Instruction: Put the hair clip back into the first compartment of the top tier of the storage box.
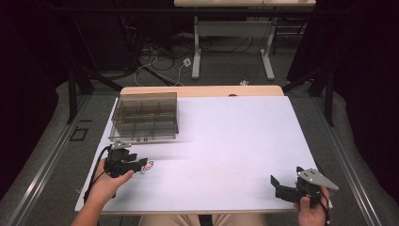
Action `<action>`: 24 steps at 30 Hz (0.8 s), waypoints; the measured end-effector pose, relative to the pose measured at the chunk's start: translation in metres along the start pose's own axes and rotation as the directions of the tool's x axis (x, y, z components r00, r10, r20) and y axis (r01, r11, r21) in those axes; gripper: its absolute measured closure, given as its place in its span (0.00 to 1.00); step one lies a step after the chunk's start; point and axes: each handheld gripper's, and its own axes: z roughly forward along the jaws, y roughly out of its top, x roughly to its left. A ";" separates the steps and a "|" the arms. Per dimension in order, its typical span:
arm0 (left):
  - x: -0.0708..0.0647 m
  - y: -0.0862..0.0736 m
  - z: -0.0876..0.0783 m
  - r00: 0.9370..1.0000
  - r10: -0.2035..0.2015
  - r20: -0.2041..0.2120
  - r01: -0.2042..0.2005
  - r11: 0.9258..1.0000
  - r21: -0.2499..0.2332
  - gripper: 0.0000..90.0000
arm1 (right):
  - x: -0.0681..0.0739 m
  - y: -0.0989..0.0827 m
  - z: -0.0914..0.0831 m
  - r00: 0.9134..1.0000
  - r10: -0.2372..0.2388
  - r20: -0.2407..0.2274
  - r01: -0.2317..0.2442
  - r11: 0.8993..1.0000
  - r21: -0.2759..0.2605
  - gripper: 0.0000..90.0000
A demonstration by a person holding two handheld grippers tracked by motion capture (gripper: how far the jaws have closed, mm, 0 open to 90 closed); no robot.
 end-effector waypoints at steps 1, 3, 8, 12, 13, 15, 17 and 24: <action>0.000 0.000 0.002 1.000 0.002 -0.009 -0.002 1.000 0.000 0.54 | 0.000 0.000 0.000 1.000 0.000 -0.001 0.000 1.000 0.004 0.00; 0.000 0.000 0.004 1.000 -0.005 -0.001 0.005 0.999 0.032 0.55 | 0.000 0.000 0.000 1.000 0.002 0.000 -0.002 1.000 0.001 0.00; 0.000 0.000 0.008 1.000 0.020 -0.015 -0.019 0.998 0.053 0.56 | 0.000 -0.001 0.001 1.000 0.012 0.000 -0.012 1.000 -0.008 0.00; -0.002 0.000 0.010 1.000 -0.009 -0.011 0.010 0.997 0.072 0.60 | 0.001 -0.001 0.001 1.000 0.012 -0.002 -0.012 1.000 -0.004 0.00; -0.002 0.000 0.011 1.000 -0.012 -0.019 0.013 0.997 0.079 0.60 | 0.001 -0.001 0.001 1.000 0.012 -0.002 -0.012 1.000 -0.004 0.00; -0.002 0.000 0.012 1.000 -0.009 -0.027 0.011 0.996 0.088 0.61 | 0.000 0.000 0.001 1.000 0.005 -0.006 -0.005 1.000 0.003 0.00; -0.002 0.001 0.012 0.999 -0.031 -0.022 0.033 0.995 0.099 0.63 | 0.001 0.000 0.001 1.000 0.004 -0.009 -0.004 1.000 0.006 0.00; 0.002 0.001 0.018 0.998 -0.061 -0.016 0.063 0.989 0.131 0.65 | 0.001 0.000 0.000 1.000 0.011 -0.006 -0.011 1.000 0.012 0.00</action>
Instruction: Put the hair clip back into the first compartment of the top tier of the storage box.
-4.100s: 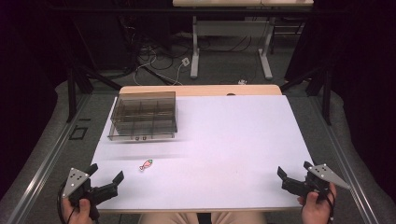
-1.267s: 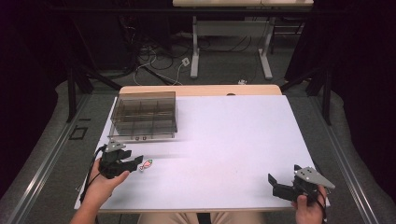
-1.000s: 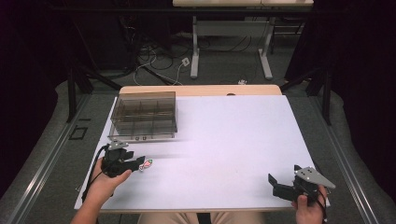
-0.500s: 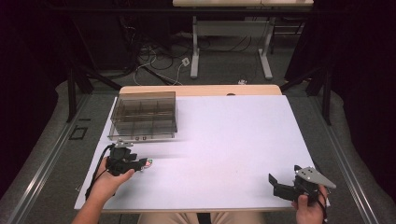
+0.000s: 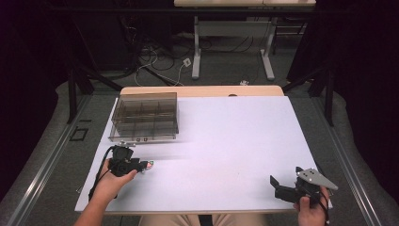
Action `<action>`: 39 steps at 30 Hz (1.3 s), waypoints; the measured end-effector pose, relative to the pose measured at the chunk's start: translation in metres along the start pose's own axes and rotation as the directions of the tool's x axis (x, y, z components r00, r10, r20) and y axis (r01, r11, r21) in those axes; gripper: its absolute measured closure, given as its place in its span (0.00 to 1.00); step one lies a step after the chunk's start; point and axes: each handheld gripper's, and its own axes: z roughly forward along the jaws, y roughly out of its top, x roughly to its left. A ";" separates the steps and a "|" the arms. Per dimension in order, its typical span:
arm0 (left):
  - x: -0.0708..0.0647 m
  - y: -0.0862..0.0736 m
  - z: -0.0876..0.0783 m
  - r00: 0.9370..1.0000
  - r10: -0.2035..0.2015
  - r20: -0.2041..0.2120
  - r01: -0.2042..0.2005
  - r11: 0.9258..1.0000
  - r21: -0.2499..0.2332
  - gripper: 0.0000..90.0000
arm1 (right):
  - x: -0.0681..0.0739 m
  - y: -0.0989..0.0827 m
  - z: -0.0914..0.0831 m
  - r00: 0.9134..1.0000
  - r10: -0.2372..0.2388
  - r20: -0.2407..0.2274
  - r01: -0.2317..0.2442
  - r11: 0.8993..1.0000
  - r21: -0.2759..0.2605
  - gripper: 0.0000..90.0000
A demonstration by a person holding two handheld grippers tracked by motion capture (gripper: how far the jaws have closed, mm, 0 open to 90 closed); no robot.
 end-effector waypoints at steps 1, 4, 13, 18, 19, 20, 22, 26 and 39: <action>0.000 0.000 0.001 1.000 0.000 0.007 0.000 1.000 0.003 0.65 | 0.000 0.000 0.001 1.000 -0.005 -0.001 0.005 1.000 -0.009 0.00; 0.001 -0.001 0.004 1.000 0.002 0.009 -0.002 1.000 0.020 0.65 | 0.000 0.000 0.001 1.000 -0.005 -0.005 0.005 1.000 -0.013 0.00; -0.001 -0.002 0.009 1.000 0.010 0.005 -0.010 0.999 0.034 0.66 | 0.000 -0.001 0.002 1.000 -0.011 -0.007 0.011 1.000 -0.007 0.00; -0.002 -0.002 0.010 1.000 0.022 -0.004 -0.021 0.999 0.039 0.67 | 0.000 -0.001 0.001 1.000 -0.011 -0.007 0.011 1.000 -0.006 0.00; -0.002 -0.002 0.009 1.000 0.023 0.002 -0.023 0.999 0.049 0.67 | -0.001 0.000 0.000 1.000 -0.010 -0.007 0.010 1.000 0.003 0.00; -0.002 -0.002 0.010 1.000 0.025 0.001 -0.025 0.999 0.046 0.67 | -0.001 0.000 0.000 1.000 -0.010 -0.007 0.010 1.000 0.003 0.00; -0.002 -0.003 0.011 1.000 0.023 0.001 -0.023 0.998 0.056 0.68 | -0.001 -0.001 0.001 1.000 -0.006 -0.008 0.006 1.000 -0.002 0.00; -0.002 -0.006 0.014 1.000 0.019 -0.006 -0.019 0.998 0.062 0.69 | -0.001 -0.001 0.001 1.000 -0.006 -0.009 0.006 1.000 -0.004 0.00; -0.002 -0.008 0.015 0.999 0.040 -0.036 -0.038 0.998 0.058 0.80 | -0.001 0.000 0.001 1.000 0.000 -0.007 0.000 1.000 0.008 0.00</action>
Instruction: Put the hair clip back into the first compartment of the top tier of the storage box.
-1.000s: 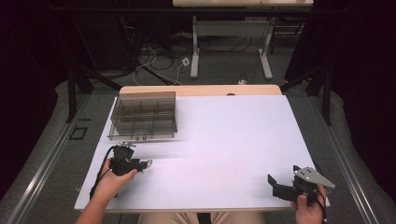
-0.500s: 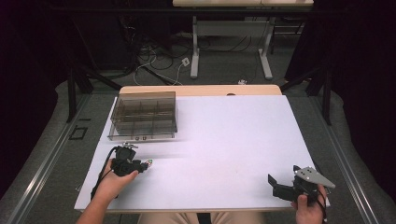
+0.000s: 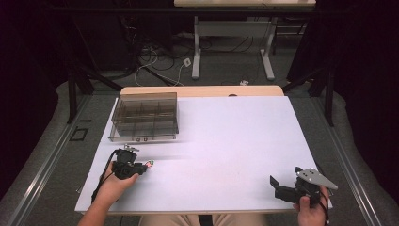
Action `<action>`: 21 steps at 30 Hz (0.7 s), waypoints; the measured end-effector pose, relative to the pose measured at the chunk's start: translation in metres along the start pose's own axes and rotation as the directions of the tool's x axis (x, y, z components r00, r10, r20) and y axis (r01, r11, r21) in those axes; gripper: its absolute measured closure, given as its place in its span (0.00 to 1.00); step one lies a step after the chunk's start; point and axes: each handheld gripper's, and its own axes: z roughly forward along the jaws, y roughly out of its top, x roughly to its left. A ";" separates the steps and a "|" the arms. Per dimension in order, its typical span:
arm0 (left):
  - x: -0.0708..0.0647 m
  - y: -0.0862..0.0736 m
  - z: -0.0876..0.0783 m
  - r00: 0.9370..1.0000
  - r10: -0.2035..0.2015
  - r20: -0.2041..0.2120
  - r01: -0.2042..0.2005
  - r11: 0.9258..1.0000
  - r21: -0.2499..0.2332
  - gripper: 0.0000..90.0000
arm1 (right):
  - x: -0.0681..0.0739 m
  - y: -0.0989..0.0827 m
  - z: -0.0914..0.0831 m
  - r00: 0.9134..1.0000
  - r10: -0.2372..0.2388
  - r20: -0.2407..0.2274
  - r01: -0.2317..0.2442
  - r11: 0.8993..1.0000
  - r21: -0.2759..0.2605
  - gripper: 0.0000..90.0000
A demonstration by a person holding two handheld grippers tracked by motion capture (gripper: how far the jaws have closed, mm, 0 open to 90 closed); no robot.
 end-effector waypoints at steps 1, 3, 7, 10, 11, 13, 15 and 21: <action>0.000 0.000 0.000 1.000 0.003 0.000 -0.003 1.000 0.001 0.80 | 0.000 0.000 0.000 1.000 0.000 0.000 0.000 1.000 0.000 0.00; 0.000 0.000 0.000 1.000 0.004 0.000 -0.004 1.000 0.000 0.82 | -0.001 0.000 0.001 1.000 0.001 -0.004 -0.002 1.000 -0.010 0.00; 0.000 -0.001 0.000 1.000 -0.002 0.000 0.002 1.000 -0.006 0.86 | -0.001 -0.001 0.001 1.000 0.012 0.001 -0.012 1.000 -0.021 0.00; 0.000 -0.001 0.000 1.000 -0.008 0.014 0.008 1.000 -0.012 0.87 | -0.001 -0.001 0.001 1.000 0.008 0.001 -0.008 1.000 -0.021 0.00; 0.001 0.000 -0.001 1.000 -0.006 0.026 0.006 1.000 -0.013 0.89 | -0.001 0.000 0.000 1.000 0.007 0.003 -0.007 1.000 -0.006 0.00; 0.000 0.001 -0.002 0.999 -0.013 0.032 0.014 1.000 -0.016 0.92 | -0.001 0.000 0.001 1.000 0.011 -0.002 -0.011 1.000 -0.018 0.00; -0.001 0.001 -0.001 0.999 -0.019 0.027 0.019 0.999 -0.025 0.92 | -0.002 0.000 0.001 1.000 0.011 0.000 -0.011 1.000 -0.021 0.00; -0.004 0.003 -0.004 0.999 0.004 0.043 -0.002 0.999 -0.032 0.96 | -0.002 0.000 0.000 1.000 0.010 0.005 -0.010 1.000 -0.003 0.00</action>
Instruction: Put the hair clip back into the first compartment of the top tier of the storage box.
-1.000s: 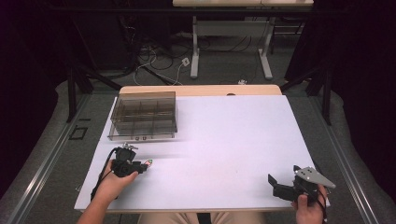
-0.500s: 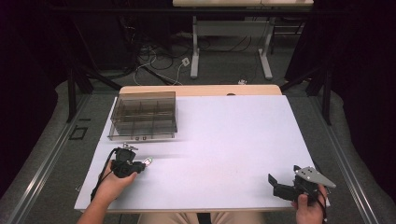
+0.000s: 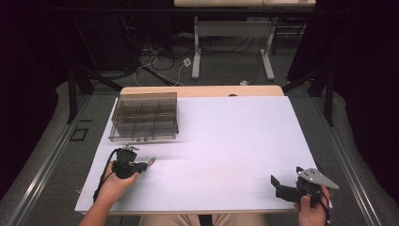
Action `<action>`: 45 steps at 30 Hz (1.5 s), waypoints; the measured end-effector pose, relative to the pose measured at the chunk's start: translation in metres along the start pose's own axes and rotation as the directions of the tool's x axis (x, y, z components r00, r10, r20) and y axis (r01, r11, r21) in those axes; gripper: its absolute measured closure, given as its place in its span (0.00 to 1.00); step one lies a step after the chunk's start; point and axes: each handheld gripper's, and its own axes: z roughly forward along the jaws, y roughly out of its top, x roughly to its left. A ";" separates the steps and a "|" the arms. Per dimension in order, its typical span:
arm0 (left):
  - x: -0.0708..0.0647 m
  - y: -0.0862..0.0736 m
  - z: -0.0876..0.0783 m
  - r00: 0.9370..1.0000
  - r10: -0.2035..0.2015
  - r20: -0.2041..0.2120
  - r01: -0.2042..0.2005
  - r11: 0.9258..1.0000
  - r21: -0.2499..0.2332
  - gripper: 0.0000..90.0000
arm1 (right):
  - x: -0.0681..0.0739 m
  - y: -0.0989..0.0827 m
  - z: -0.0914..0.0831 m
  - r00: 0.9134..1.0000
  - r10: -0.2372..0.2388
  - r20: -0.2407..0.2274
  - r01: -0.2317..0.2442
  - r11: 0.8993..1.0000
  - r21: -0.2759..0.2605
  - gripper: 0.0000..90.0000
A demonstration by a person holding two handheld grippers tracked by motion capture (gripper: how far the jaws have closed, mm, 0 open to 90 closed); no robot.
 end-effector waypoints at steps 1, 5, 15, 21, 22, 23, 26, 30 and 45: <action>-0.002 0.000 0.000 1.000 0.001 -0.004 -0.001 1.000 -0.008 0.97 | 0.000 0.000 0.000 1.000 0.001 0.000 -0.001 1.000 -0.001 0.00; -0.003 0.002 0.000 1.000 0.012 -0.001 -0.012 1.000 -0.006 0.97 | 0.000 0.000 0.000 1.000 0.003 0.000 -0.003 1.000 -0.002 0.00; -0.002 0.002 -0.010 1.000 0.009 -0.025 -0.011 0.998 -0.066 0.97 | -0.001 0.000 0.000 1.000 0.000 0.003 0.000 1.000 -0.017 0.00; -0.002 0.005 -0.019 0.999 0.019 -0.035 -0.022 0.996 -0.092 0.97 | -0.001 0.000 0.000 1.000 0.000 0.000 0.000 1.000 -0.014 0.00; -0.002 0.006 -0.020 0.999 0.028 -0.042 -0.032 0.995 -0.094 0.97 | -0.001 0.000 0.000 1.000 0.003 0.000 -0.003 1.000 -0.013 0.00; -0.003 0.006 -0.021 0.999 0.021 -0.042 -0.026 0.994 -0.106 0.97 | 0.000 0.000 0.000 1.000 0.008 0.003 -0.008 1.000 -0.012 0.00; -0.004 0.007 -0.024 0.999 0.035 -0.040 -0.039 0.994 -0.104 0.97 | -0.001 0.000 -0.001 1.000 0.004 0.007 -0.004 1.000 -0.012 0.00; -0.008 0.007 -0.026 0.998 0.044 -0.045 -0.050 0.991 -0.128 0.97 | -0.001 0.000 -0.001 1.000 0.008 0.003 -0.008 1.000 -0.019 0.00; -0.005 0.007 -0.044 0.999 0.032 -0.037 -0.039 0.975 -0.220 0.97 | -0.002 0.001 -0.002 1.000 0.004 0.006 -0.004 1.000 -0.017 0.00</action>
